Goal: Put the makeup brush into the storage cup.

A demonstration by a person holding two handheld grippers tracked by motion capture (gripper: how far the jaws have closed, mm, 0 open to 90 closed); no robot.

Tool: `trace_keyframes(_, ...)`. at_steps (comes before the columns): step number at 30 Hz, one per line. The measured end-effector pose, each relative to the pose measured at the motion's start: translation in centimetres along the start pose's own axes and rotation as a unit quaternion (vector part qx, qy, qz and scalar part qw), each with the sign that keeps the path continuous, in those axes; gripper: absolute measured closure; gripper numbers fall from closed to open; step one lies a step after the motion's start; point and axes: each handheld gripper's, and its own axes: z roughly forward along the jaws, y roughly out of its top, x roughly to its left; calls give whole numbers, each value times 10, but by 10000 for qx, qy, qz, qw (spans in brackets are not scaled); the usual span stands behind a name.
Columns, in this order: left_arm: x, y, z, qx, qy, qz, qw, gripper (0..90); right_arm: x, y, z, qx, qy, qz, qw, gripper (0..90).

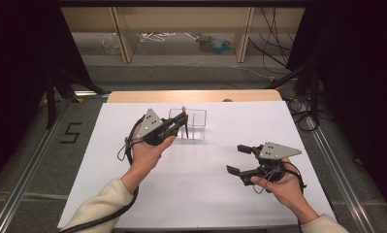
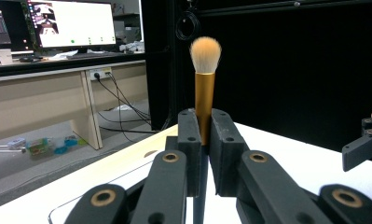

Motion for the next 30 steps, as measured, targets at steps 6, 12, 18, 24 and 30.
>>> trace_keyframes(6, 1, 1, 2, -51, -6, -28, 10000, 833, 0, 0, 0, 16, -8, 11, 10000, 176)
trace_keyframes(12, 3, 4, 3, -71, 8, -14, 10000, 832, 0, -1, 0, -9, -31, 15, 10000, 176)
trace_keyframes(18, 5, 6, 5, -106, 15, 4, 9999, 833, 0, -1, 0, 1, -1, 30, 10000, 176)
trace_keyframes(24, 6, 6, 6, -105, 20, 74, 9999, 833, -1, -1, 0, -23, -24, 21, 10000, 176)
trace_keyframes(30, 7, 7, 7, -77, 53, 45, 9999, 833, -1, -1, 1, -26, -1, 23, 10000, 176)
